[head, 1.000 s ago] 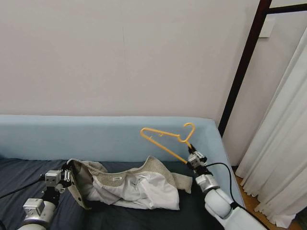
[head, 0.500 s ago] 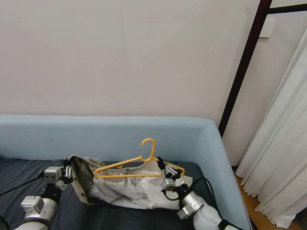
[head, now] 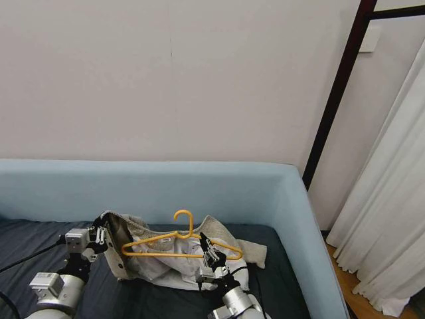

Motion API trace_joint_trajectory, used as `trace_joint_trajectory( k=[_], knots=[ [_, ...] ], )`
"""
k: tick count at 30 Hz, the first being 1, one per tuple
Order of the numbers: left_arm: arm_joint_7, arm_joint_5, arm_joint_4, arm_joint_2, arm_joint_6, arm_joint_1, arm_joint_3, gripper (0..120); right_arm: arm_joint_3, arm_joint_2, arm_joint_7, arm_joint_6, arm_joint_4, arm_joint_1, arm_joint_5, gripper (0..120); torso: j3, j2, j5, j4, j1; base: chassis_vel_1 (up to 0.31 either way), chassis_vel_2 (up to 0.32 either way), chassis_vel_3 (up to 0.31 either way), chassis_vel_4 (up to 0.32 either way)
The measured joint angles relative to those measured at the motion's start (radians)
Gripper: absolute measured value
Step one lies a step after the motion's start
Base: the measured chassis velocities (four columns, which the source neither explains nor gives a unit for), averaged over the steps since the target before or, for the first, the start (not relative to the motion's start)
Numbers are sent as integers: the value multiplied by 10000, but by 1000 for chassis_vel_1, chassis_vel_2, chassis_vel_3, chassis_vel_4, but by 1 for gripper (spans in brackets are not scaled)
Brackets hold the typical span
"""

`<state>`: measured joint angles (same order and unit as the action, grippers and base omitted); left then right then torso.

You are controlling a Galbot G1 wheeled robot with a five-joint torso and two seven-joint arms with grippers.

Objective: Pick up the clothes from the sofa and hang them on the clothes hanger.

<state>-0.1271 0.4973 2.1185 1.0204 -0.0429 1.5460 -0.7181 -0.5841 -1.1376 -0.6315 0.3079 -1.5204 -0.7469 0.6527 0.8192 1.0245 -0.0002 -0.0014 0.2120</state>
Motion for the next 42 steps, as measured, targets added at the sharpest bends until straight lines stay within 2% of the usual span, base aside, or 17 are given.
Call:
trace_joint_trajectory(
  k=[4, 12, 21, 24, 30, 37, 42],
  knots=[
    [0, -4, 152, 18, 28, 66, 6, 0, -69, -32, -41, 267, 45, 92, -231, 5, 0, 0, 0, -2, 0, 0, 0, 0, 0],
    [-23, -370, 659, 624, 41, 197, 817, 0, -754, -214, -342, 1355, -790, 90, -2433, 5, 0, 0, 1, -2, 0, 0, 0, 0, 0],
    [-22, -685, 746, 847, 17, 390, 1116, 0, -1011, -379, -562, 1880, -842, 294, -3364, 5, 0, 0, 1, -2, 0, 0, 0, 0, 0],
    [-12, -893, 936, 1020, -99, 660, 1269, 0, -1069, -539, -778, 2561, -992, 645, -4647, 5, 0, 0, 1, 0, 0, 0, 0, 0, 0],
    [61, -1505, 1420, 1272, -341, 1168, 1863, 0, -1233, -495, -946, 3164, -1048, 1298, -5976, 5, 0, 0, 2, -2, 0, 0, 0, 0, 0],
    [408, -2221, 1265, 1487, -749, 1367, 2491, 0, -1629, -459, -1211, 3542, -1238, 2020, -7199, 5, 1, 0, 2, -3, 0, 0, 0, 0, 0],
    [484, -2533, 996, 1645, -866, 1357, 2771, 0, -1918, -856, -1763, 3895, -1229, 2451, -8334, 5, 0, -1, 0, -1, 0, 0, 0, 0, 0]
  ],
)
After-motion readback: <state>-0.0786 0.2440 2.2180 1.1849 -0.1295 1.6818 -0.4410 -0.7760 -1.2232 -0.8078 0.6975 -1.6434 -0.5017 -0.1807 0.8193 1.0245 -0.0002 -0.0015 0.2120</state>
